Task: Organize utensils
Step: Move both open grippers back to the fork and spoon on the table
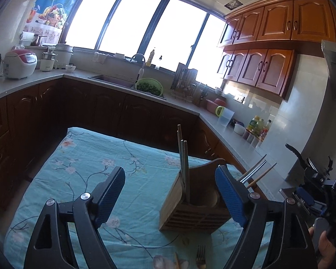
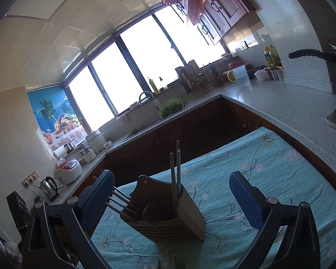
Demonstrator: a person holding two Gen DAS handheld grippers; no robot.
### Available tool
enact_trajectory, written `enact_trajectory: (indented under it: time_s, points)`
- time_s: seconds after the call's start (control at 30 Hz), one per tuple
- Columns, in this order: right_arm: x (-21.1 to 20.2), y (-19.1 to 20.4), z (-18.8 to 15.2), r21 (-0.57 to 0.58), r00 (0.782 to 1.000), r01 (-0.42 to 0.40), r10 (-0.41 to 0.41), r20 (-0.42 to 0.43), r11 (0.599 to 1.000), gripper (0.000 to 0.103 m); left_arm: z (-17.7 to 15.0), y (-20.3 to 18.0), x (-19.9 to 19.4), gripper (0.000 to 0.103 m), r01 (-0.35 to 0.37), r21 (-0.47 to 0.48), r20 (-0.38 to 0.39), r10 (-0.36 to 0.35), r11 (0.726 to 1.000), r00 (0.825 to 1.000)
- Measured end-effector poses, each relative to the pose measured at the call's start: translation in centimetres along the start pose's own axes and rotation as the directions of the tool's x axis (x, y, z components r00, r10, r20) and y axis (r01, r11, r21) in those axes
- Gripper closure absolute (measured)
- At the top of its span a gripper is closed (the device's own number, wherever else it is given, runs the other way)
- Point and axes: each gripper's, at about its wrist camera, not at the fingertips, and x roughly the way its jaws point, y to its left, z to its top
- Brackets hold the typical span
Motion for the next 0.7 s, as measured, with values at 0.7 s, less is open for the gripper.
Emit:
enact_trajectory:
  time_s: [0.7]
  points:
    - [-8.6, -2.1, -9.1, -0.005, 0.985, 0.091, -0.09, -0.149, 0.996, 0.0, -5.6, 0.3, -8.2, 0.018, -0.043, 0.012, -0.2, 0.045, 0.999, 0.979]
